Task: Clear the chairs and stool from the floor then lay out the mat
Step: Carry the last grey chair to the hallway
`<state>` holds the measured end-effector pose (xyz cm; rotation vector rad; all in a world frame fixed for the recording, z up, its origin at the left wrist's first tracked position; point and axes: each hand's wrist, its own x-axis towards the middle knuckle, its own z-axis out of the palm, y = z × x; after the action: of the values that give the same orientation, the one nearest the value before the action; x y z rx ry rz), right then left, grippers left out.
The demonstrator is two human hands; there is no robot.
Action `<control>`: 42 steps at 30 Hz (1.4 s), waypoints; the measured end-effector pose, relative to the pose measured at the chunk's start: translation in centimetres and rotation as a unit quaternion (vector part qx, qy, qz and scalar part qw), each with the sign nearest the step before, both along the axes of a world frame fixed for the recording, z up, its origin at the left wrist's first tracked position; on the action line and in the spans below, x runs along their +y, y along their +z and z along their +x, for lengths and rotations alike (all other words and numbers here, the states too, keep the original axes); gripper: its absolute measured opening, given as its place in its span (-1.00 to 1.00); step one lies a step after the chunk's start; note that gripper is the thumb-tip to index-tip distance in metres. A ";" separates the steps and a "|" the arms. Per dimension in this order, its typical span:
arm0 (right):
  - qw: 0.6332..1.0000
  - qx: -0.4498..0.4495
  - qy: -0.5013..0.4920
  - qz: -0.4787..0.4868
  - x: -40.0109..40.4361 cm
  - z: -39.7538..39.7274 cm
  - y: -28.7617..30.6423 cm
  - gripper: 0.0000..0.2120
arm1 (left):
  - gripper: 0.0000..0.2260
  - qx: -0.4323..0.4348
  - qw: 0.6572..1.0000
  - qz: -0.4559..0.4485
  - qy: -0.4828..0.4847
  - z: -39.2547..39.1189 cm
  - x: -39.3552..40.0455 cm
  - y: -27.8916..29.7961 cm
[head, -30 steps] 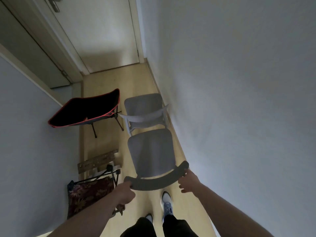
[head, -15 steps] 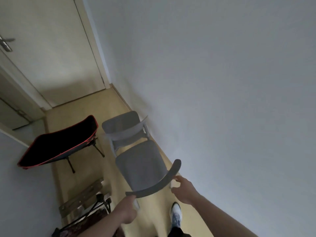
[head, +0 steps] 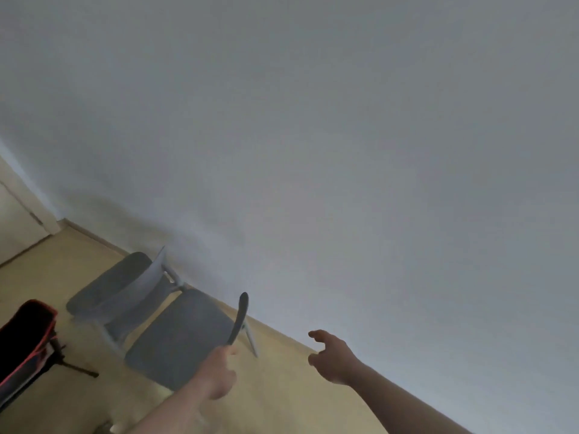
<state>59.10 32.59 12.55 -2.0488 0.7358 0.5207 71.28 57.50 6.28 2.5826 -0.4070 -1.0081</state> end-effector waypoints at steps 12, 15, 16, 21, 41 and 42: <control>0.969 -0.042 -0.238 -0.047 -14.6 -26.1 2.5 -0.40 | -0.53 -0.080 0.952 -0.108 -0.277 -12.1 -24.9 7.7; 0.953 -0.047 -0.294 -0.054 -17.2 -34.6 2.5 -0.40 | -0.53 -0.080 0.928 -0.126 -0.340 -19.6 -31.1 9.0; 0.947 -0.050 -0.314 -0.054 -18.0 -37.7 2.4 -0.40 | -0.53 -0.083 0.918 -0.128 -0.365 -22.5 -33.1 9.5; 0.912 -0.046 -0.404 -0.054 -21.1 -53.0 2.9 -0.37 | -0.51 -0.096 0.854 -0.148 -0.490 -36.7 -41.6 11.4; 0.667 -0.123 -0.717 -0.161 -28.6 -91.2 11.5 -0.41 | -0.50 -0.080 0.555 -0.249 -0.790 -78.7 -66.9 22.2; 0.658 -0.120 -0.724 -0.166 -29.2 -92.0 11.8 -0.42 | -0.50 -0.077 0.549 -0.253 -0.793 -79.8 -68.0 22.1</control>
<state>-32.95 3.42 24.35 -1.1089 2.0156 -0.8495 -8.52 -10.55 28.42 1.1383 -2.7796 -0.6858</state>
